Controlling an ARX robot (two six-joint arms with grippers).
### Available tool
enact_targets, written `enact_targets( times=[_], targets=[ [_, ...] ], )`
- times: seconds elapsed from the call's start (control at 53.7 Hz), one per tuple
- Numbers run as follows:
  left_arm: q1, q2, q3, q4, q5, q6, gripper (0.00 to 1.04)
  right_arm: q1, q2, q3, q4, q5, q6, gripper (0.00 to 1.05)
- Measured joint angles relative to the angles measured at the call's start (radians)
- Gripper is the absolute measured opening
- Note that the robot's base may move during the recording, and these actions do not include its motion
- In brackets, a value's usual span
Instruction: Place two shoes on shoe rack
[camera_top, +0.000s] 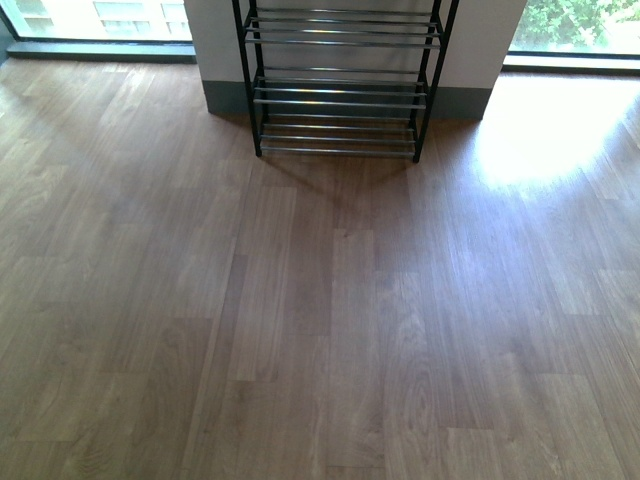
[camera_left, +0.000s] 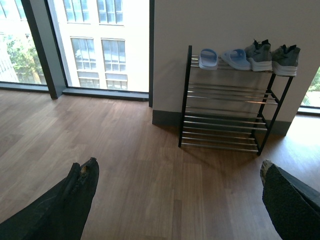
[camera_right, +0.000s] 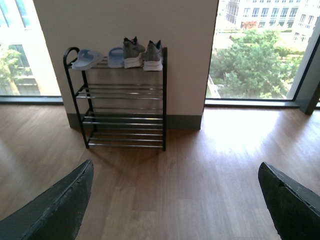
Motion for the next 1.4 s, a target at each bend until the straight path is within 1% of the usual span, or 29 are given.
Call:
enact_targets(
  times=[1.396],
  targets=[
    [0.0, 0.0, 0.0, 0.0, 0.003, 0.0, 0.95, 0.0, 0.0, 0.0, 0.0, 0.002, 0.0, 0.96]
  ],
)
